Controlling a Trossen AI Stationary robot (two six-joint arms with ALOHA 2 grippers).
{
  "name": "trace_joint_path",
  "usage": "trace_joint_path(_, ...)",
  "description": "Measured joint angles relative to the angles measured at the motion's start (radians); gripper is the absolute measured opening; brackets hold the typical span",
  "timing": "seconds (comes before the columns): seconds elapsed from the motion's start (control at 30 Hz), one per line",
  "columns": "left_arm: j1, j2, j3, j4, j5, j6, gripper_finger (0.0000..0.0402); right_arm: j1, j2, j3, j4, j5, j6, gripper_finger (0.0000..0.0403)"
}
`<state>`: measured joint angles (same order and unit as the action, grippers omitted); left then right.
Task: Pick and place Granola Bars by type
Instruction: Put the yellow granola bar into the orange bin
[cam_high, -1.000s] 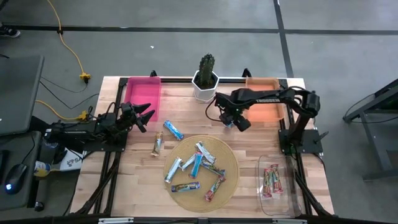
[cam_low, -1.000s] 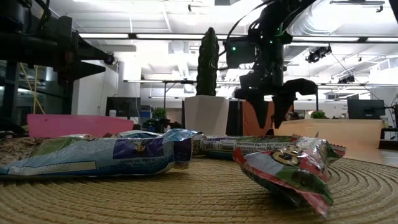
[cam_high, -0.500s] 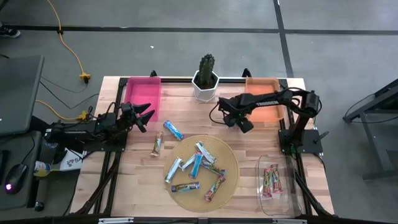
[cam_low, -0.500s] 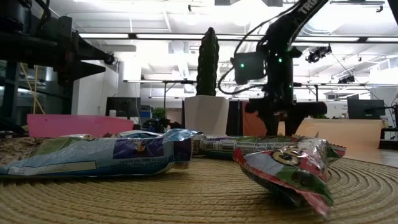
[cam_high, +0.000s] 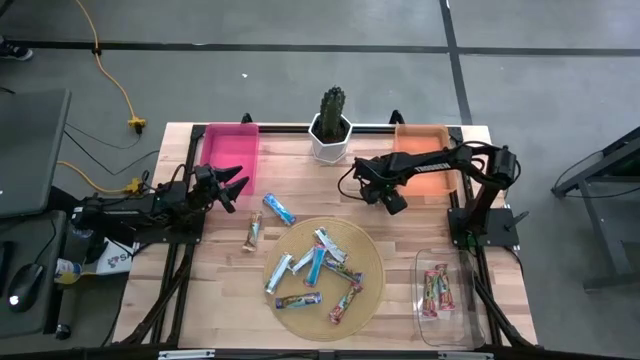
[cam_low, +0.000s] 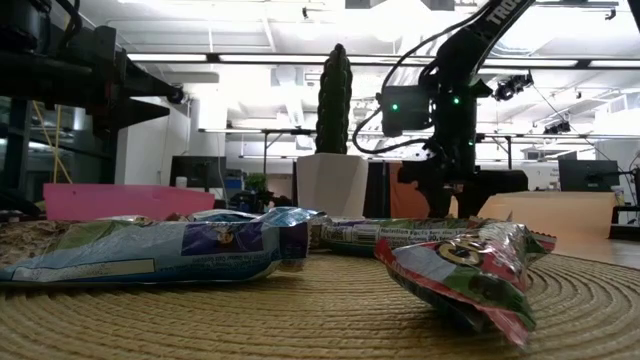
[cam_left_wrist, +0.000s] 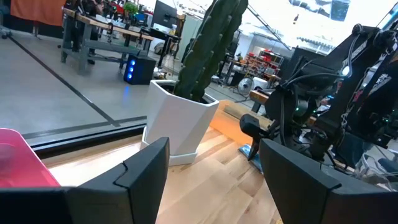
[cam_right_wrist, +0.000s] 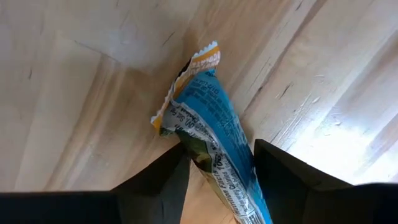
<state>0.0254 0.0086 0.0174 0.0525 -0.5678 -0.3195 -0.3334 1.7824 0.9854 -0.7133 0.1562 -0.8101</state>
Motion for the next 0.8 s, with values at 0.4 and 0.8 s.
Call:
trace_joint_path(0.4,0.0,0.0,0.0,0.0,0.0,0.0,0.0245,0.001,0.0,0.002,-0.012,-0.011,0.046,0.0073)
trace_joint_path(0.8,0.0,0.0,0.0,0.0,0.0,0.0,0.0245,0.042,-0.002,0.197,-0.01,-0.151,0.214,0.0055)
